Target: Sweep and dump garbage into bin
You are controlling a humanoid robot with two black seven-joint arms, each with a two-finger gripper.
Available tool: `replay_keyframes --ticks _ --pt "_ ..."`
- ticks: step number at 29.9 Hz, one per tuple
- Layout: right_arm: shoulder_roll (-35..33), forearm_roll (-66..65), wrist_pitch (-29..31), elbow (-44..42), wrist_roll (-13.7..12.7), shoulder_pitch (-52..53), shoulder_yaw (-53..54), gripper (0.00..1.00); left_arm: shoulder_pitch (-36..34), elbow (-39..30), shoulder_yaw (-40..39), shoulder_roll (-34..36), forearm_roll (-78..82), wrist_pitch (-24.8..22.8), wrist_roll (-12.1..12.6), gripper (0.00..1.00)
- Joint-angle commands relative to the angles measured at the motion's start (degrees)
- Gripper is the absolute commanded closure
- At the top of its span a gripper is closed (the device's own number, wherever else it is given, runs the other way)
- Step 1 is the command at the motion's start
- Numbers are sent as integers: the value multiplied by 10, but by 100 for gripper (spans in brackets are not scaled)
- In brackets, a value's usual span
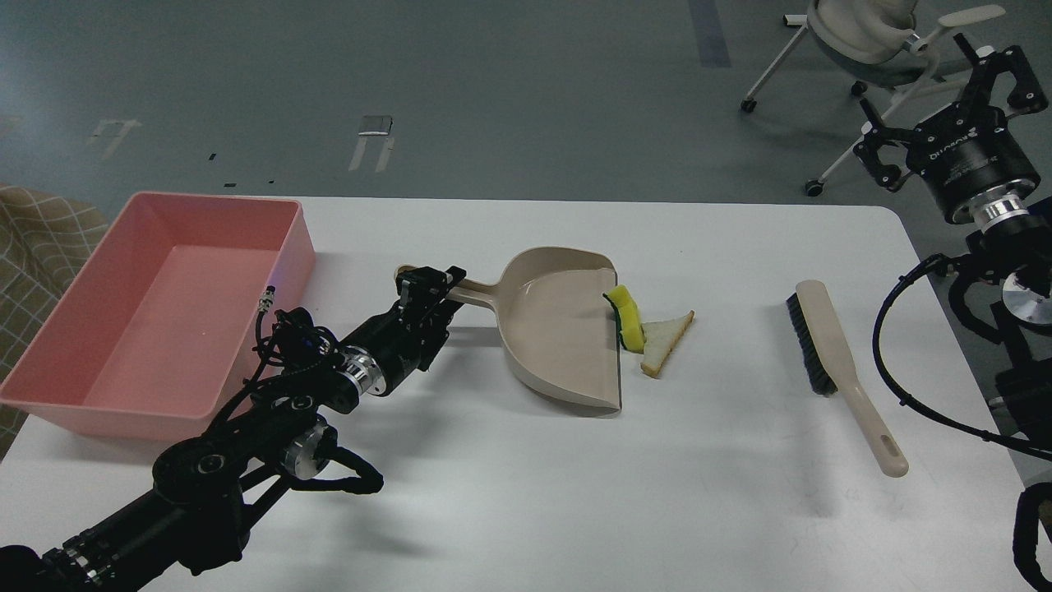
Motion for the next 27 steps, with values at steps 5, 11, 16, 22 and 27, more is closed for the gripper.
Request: replay_keyframes --ticks 5,11,16,22,27 --pt "0 0 0 1 0 0 0 0 0 0 14 2 13 0 -13 75" --pt "-1 0 0 1 0 -1 0 0 -3 0 16 4 14 0 -14 75" --pt "-1 0 0 1 0 -3 0 0 -5 -2 15 4 40 0 -19 76" --pt "-9 0 0 2 0 -10 0 0 -3 -9 16 16 74 -5 -37 78" --pt "-32 -6 -4 3 0 -9 -9 0 0 -11 16 36 97 -8 -49 78"
